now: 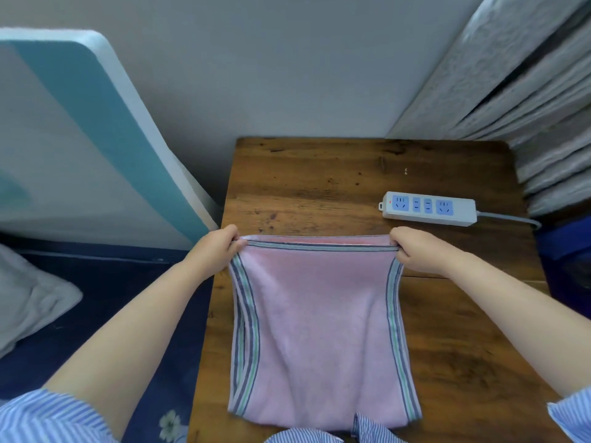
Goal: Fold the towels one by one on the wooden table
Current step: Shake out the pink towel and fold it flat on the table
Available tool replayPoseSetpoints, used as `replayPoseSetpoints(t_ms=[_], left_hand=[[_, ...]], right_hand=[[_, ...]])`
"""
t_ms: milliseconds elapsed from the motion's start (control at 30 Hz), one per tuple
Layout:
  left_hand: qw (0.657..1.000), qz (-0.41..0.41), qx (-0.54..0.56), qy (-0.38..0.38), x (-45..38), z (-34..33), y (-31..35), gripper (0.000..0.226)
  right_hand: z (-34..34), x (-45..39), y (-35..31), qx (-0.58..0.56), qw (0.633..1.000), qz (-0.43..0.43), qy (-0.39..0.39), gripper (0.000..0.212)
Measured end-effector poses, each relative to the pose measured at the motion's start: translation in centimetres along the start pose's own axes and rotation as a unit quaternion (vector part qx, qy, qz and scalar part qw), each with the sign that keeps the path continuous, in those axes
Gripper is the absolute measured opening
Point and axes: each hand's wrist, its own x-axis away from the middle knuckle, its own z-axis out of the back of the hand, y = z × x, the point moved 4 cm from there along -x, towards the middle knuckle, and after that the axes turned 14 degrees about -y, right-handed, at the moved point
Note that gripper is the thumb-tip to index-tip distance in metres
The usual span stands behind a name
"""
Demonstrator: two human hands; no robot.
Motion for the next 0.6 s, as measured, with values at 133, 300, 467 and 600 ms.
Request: replayPoseSetpoints(t_ms=[133,300,467,600], left_hand=[[0.999,-0.017,-0.041,0.029,3.7,0.5,0.4,0.025],[0.994,-0.039,-0.075,0.073,6.9,1.5,2.0,0.025],[0.971,-0.075,-0.206,0.09,10.2,2.4,1.4,0.026],[0.959,-0.094,-0.229,0.135,12.7,2.7,1.1,0.031]], right_hand=[[-0.9,3.2,-1.9,0.057,0.998,0.02,-0.021,0.026],[-1.2,7.0,-3.9,0.128,0.991,0.033,-0.012,0.009],[-0.1,11.8,-4.9,0.153,0.983,0.041,0.095,0.014],[-0.4,14.9,-6.0,0.162,0.975,0.049,0.142,0.01]])
